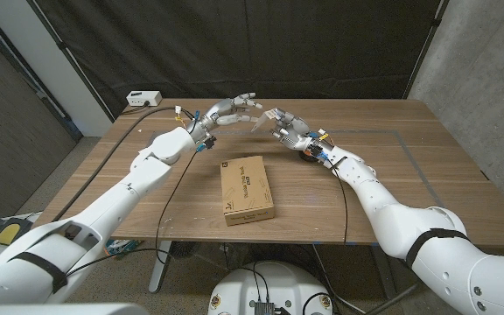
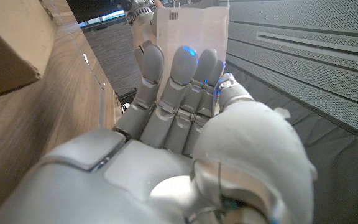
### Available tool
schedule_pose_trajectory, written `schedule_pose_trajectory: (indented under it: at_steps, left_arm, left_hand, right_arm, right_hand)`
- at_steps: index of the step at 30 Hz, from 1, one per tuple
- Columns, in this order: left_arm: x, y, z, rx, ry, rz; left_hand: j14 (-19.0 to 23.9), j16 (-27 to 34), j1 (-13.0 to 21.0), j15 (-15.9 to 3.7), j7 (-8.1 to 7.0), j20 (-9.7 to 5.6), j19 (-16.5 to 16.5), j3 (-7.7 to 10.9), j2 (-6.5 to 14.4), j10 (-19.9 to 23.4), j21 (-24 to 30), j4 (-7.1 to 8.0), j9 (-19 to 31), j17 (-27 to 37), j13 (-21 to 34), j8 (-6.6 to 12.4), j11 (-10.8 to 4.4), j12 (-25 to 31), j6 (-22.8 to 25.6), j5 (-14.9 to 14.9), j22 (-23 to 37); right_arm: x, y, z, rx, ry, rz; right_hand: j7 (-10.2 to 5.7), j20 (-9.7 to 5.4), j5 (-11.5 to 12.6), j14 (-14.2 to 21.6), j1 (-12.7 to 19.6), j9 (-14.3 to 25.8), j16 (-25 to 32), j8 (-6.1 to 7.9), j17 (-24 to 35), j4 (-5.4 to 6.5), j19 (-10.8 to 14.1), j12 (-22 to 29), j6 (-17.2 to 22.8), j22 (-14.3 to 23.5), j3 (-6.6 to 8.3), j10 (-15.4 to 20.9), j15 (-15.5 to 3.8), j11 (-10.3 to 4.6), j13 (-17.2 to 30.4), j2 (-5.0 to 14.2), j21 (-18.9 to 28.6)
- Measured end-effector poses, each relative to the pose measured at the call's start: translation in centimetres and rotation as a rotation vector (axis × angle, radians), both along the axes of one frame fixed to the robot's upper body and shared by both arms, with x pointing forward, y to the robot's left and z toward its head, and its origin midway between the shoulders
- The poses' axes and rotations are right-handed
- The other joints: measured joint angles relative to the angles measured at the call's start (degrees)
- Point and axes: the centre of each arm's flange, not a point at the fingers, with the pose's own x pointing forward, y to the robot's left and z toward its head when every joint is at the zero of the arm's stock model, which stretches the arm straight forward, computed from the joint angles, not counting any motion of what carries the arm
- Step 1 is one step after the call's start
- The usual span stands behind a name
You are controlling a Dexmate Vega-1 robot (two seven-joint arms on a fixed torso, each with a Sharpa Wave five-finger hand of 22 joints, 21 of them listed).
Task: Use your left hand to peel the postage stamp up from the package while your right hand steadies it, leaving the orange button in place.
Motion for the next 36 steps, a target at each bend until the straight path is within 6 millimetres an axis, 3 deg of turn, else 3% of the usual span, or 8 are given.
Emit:
schedule_pose_trajectory:
  at_steps: [8,19,26,31,36]
  left_arm:
    - [0.1,-0.5,0.0,0.015,0.000,-0.010]
    - [0.1,-0.8,0.2,0.016,-0.013,-0.001]
    - [0.0,-1.1,0.3,0.010,-0.019,-0.002]
    - [-0.1,-1.4,0.2,0.000,-0.017,-0.011]
    - [-0.2,-1.5,0.2,-0.011,-0.013,-0.018]
  left_hand:
    - [0.0,0.0,1.2,-0.60,0.06,-0.34,0.3,-0.25,0.9,0.0,0.0,-0.16,0.0,0.0,0.0,0.00,-0.44,0.0,1.4,0.0,0.2]
    - [1.4,0.3,4.0,-1.94,0.14,-0.49,1.0,-1.17,3.8,4.0,-0.6,0.76,-0.4,0.0,0.0,1.90,-2.75,0.5,10.3,-0.2,0.2]
    - [2.1,0.3,3.7,-2.00,0.23,-0.49,1.0,-1.64,4.9,5.2,-0.9,1.22,-0.9,0.0,0.0,2.26,-3.15,0.6,13.1,-0.5,0.4]
    - [2.8,0.6,3.3,-1.90,1.01,-0.49,1.0,-2.91,7.2,7.0,-0.9,2.46,-1.4,0.2,0.0,3.58,-3.30,0.6,21.1,-0.8,0.6]
    - [3.0,0.7,3.2,-2.10,1.65,-0.48,1.0,-3.42,9.0,7.0,-1.3,2.78,-1.5,0.6,0.0,3.77,-3.38,0.3,22.1,-1.0,0.7]
  right_arm:
    - [0.0,0.5,0.4,0.008,-0.011,0.016]
    - [-0.1,0.9,0.8,0.010,-0.027,0.033]
    - [-0.3,1.0,1.0,0.009,-0.038,0.038]
    - [-0.3,1.0,1.0,0.006,-0.042,0.039]
    - [-0.4,0.9,1.0,0.006,-0.042,0.040]
  right_hand:
    - [0.00,0.00,0.0,0.0,0.0,0.1,0.0,-0.02,0.5,-0.01,0.0,0.0,0.0,-0.6,-0.01,0.1,0.00,0.11,0.0,0.01,0.4]
    - [0.01,0.00,0.0,0.0,0.0,0.2,0.0,-0.16,1.1,-0.01,0.0,0.0,0.0,-1.2,-0.01,0.2,0.01,0.09,0.2,0.02,0.9]
    - [0.01,0.01,0.0,0.0,0.0,0.4,-0.4,-0.26,1.6,-0.02,0.0,0.0,0.0,-1.8,-0.02,0.2,0.01,0.04,0.2,0.02,1.8]
    - [0.01,0.01,0.0,0.0,0.1,0.5,-0.5,-0.27,2.0,-0.01,0.0,0.0,0.0,-2.3,-0.01,0.2,0.02,0.04,0.2,0.08,2.1]
    - [0.01,-0.02,0.0,0.0,0.1,0.5,-0.5,-0.44,2.3,0.16,0.0,0.0,0.0,-2.8,0.16,0.2,-0.01,0.04,0.2,0.09,2.4]
